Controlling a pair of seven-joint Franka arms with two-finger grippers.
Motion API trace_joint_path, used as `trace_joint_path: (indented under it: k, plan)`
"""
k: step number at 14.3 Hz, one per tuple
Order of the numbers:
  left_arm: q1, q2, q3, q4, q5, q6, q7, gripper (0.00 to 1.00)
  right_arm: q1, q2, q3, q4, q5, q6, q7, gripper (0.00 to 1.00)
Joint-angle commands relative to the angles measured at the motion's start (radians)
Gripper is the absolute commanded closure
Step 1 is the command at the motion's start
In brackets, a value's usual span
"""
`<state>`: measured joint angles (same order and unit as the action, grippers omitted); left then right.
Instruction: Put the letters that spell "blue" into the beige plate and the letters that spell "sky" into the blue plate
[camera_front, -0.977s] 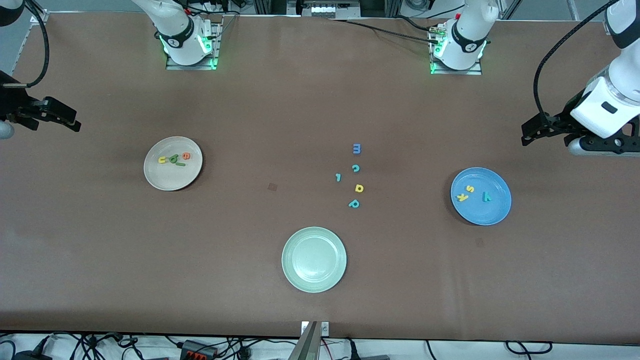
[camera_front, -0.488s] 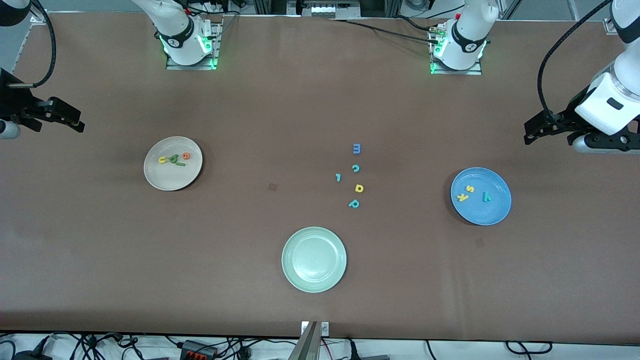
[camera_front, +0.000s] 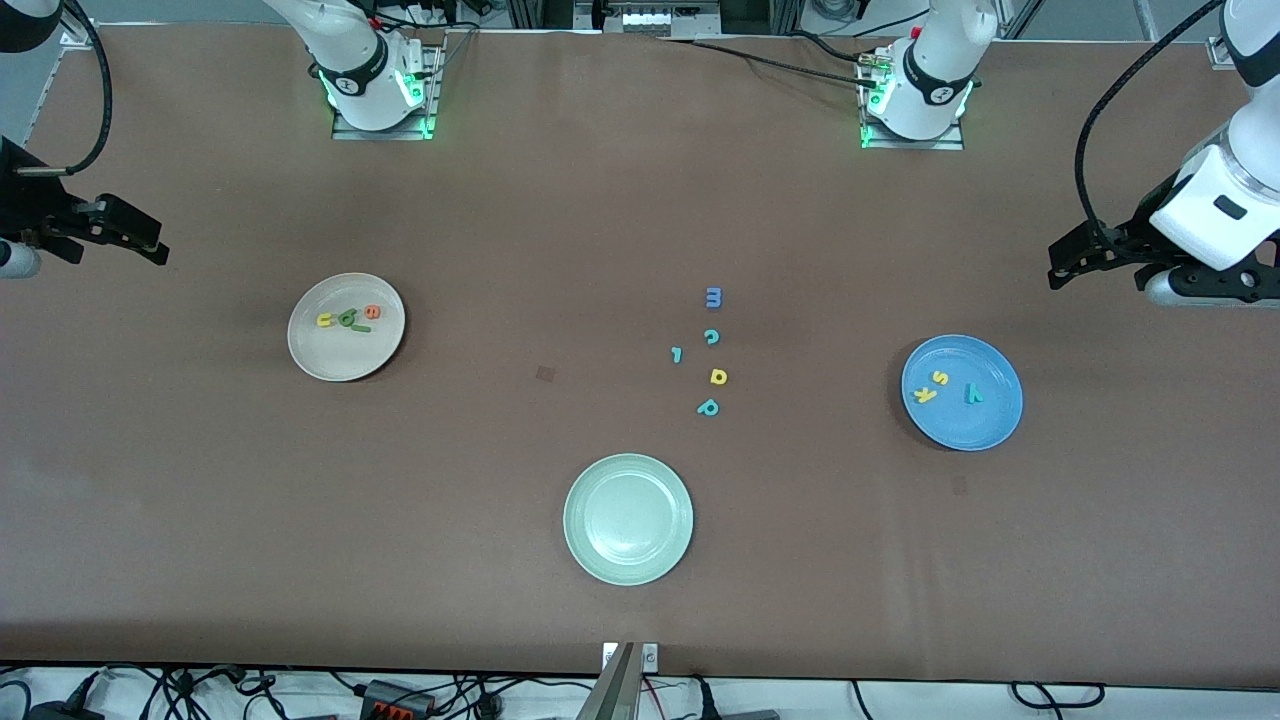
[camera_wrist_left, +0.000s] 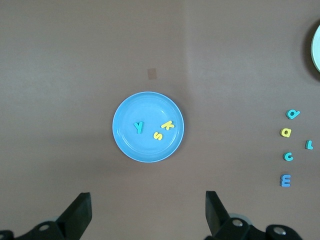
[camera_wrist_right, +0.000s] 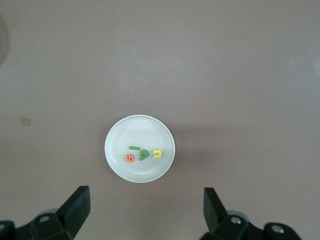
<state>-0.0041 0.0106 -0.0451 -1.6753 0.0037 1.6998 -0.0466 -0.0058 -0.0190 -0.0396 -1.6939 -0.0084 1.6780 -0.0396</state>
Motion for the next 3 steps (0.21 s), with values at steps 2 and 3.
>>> trace_joint_path:
  k: [2,3]
  plan:
    - [0.003,0.005,-0.002,0.025,0.002,-0.023,0.021,0.00,0.007,-0.013,0.001,-0.007,-0.016,0.006,-0.003,0.00]
    - [0.003,0.005,-0.002,0.025,0.002,-0.023,0.021,0.00,0.009,-0.015,0.001,-0.007,-0.016,0.006,-0.003,0.00]
